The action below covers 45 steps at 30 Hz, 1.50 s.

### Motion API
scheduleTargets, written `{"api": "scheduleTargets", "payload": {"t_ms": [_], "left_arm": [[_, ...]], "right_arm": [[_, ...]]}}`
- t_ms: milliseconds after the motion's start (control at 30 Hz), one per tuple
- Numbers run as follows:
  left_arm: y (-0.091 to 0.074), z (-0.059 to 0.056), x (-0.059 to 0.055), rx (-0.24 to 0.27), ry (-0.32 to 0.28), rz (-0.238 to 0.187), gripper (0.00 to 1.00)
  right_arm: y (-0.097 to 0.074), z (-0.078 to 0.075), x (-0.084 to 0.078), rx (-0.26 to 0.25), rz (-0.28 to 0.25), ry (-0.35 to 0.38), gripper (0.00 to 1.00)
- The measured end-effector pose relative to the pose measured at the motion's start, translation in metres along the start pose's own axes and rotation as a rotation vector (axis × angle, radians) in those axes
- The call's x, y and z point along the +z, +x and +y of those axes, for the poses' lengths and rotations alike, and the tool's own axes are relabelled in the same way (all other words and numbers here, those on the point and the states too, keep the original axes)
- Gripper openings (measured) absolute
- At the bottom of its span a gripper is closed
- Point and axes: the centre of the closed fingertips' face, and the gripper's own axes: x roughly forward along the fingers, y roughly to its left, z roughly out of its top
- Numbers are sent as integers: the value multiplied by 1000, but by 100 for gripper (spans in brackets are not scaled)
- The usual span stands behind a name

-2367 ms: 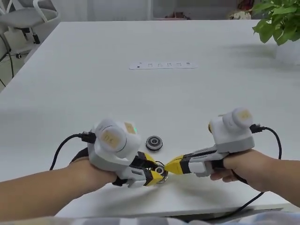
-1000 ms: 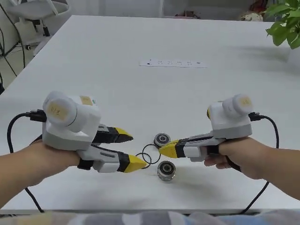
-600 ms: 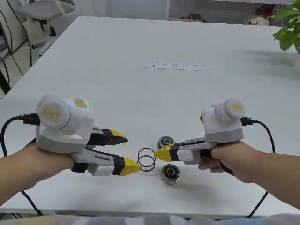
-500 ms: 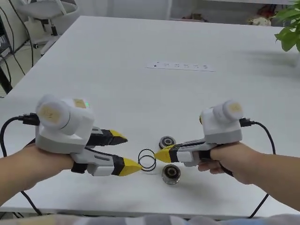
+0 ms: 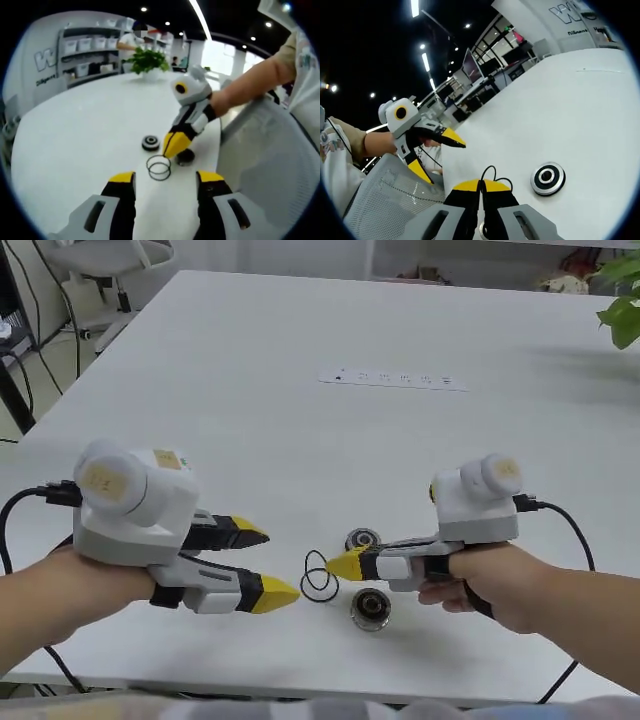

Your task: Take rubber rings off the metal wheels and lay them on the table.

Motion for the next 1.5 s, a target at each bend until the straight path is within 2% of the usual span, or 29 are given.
{"api": "scheduleTargets", "payload": {"t_ms": [200, 267, 400, 567, 800, 1067, 1500], "left_arm": [[1, -2, -1, -4, -3, 4, 49], [1, -2, -2, -4, -3, 6, 49], [0, -1, -3, -3, -3, 8, 49], [0, 0, -4, 0, -5, 13, 49], [2, 1, -5, -4, -4, 21, 49], [5, 4, -2, -2, 1, 27, 49], [19, 13, 6, -4, 7, 48, 48]], "right_arm": [[5, 1, -6, 6, 21, 12, 0], [6, -1, -11, -15, 43, -3, 0], [5, -5, -14, -37, 65, -20, 9], [3, -8, -16, -71, 82, -71, 25], [-3, -6, -16, -81, 95, -111, 41], [-17, -6, -11, -92, 82, -142, 47], [-47, -29, -2, -185, 65, -217, 49]]}}
